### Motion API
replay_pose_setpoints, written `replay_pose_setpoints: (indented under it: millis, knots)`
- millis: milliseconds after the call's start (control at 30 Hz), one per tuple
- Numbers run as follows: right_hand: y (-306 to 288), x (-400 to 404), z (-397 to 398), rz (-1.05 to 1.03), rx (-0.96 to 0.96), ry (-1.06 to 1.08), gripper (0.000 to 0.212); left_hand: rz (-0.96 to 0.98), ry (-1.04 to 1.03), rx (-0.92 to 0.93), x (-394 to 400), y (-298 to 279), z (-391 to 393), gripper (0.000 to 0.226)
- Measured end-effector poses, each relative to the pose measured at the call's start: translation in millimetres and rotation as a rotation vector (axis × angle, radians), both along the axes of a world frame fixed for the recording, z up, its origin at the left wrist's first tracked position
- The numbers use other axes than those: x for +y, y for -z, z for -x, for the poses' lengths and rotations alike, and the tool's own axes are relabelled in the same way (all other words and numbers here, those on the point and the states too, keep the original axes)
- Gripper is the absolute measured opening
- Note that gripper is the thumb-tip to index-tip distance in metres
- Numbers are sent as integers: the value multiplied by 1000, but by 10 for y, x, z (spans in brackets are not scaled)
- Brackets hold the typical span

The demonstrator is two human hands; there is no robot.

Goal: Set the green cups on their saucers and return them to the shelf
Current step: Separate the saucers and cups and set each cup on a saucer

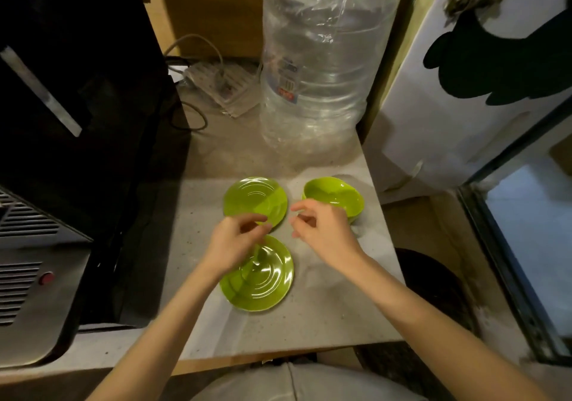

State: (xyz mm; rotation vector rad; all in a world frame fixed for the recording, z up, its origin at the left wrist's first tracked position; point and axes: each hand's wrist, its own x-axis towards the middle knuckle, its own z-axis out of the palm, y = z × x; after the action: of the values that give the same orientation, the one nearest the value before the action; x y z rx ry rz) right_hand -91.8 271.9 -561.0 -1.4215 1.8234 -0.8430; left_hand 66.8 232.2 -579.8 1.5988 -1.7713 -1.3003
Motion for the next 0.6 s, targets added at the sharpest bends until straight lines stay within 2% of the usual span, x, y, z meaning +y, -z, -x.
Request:
replay_pose_setpoints:
  millis: [67,167,233,333,433,600]
  knots:
    - [-83,-11,144,57,-146,80,16,-158,8,215,-51,-30,177,30]
    - [-152,-35,468,114,-193,261,14,-242,43,322,-128,-92,414,33]
    - [-122,-53,697,93,-169,370,9,-278,63,339,-180,-105,557,37]
    - [-20,-56,904,-66,-173,468,22,-315,61,306,-237,-82,716,47]
    - [58,-21,918,-236,-277,477,24,-361,55,283,-268,-67,792,54]
    - [165,-30,868,-290,-453,435,19,-381,57,300,-286,-77,827,43]
